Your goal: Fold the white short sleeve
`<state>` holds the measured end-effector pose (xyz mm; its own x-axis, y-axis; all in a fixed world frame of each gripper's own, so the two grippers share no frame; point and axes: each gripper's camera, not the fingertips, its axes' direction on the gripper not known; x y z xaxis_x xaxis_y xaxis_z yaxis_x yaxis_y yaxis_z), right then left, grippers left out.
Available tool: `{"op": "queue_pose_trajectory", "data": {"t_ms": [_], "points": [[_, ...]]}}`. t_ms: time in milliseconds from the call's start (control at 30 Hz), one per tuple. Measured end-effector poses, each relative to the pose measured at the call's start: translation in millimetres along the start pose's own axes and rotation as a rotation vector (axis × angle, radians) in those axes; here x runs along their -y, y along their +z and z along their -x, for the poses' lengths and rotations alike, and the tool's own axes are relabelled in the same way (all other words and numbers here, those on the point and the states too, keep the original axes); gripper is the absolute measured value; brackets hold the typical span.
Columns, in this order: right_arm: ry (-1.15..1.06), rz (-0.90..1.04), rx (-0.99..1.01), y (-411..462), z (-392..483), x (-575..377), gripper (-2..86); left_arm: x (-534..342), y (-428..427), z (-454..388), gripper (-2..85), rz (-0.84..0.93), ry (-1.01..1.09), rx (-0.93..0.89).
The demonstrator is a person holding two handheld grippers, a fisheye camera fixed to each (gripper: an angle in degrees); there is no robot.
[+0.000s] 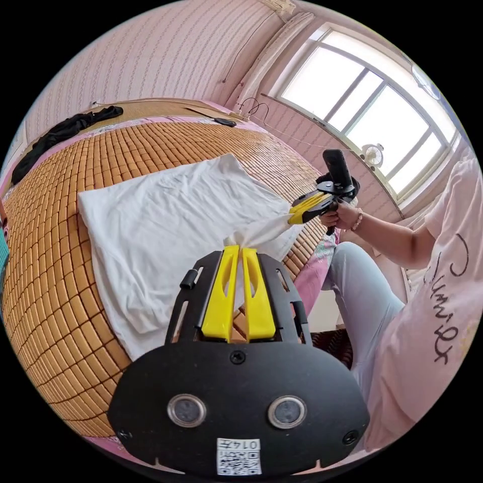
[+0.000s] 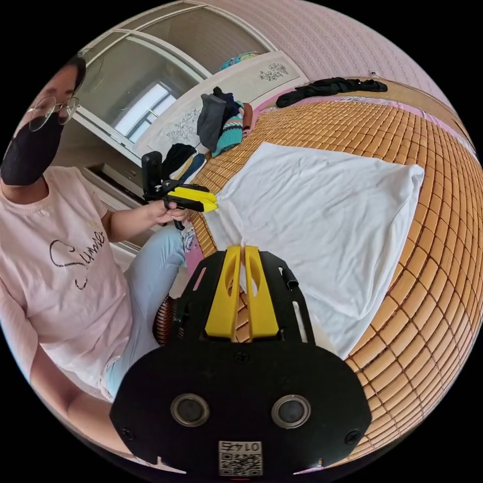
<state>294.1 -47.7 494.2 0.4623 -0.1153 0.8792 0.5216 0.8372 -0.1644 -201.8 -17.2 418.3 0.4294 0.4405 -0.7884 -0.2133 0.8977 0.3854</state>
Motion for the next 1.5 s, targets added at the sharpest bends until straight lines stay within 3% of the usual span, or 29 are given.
{"op": "queue_pose_trajectory", "data": {"t_ms": [167,300,433,600,700,833,967,1100,1300,1500], "points": [[0.066,0.05,-0.079,4.0,8.3,-19.7,0.5,-46.9,-6.9,-2.6,4.4,0.04,-0.066,0.051],[0.105,-0.076,-0.207,-9.0,13.0,-17.9,0.2,-36.8,-8.0,-3.5,4.6,-0.01,-0.058,0.126],[0.102,-0.05,-0.235,13.6,13.6,-2.2,-0.1,-11.5,25.5,-3.2,5.0,-0.041,-0.065,0.102],[0.059,0.078,-0.201,66.6,26.7,-4.6,-0.2,-12.5,74.0,-11.0,3.8,0.129,-0.002,0.031],[0.063,0.05,-0.231,62.0,34.7,-13.7,0.0,-31.6,75.5,-30.2,3.2,0.169,0.078,0.003],[0.17,-0.092,-0.347,33.9,31.7,-22.2,1.3,-48.1,65.4,-43.7,4.0,0.162,0.089,0.017],[0.449,-0.292,-0.549,4.4,9.1,-47.1,6.9,-39.1,54.0,-57.9,4.2,0.015,0.1,0.097],[0.625,-0.287,-0.529,13.1,-20.6,-66.9,8.6,-32.8,75.5,-62.2,5.2,-0.022,0.119,0.14],[0.654,-0.265,-0.5,6.2,-25.9,-85.5,2.2,-49.2,126.6,-64.1,5.5,0.12,0.076,0.134],[0.665,-0.209,-0.408,-1.4,-24.3,-116.7,1.4,-78.9,129.3,-85.6,5.0,0.099,0.125,0.136]]}}
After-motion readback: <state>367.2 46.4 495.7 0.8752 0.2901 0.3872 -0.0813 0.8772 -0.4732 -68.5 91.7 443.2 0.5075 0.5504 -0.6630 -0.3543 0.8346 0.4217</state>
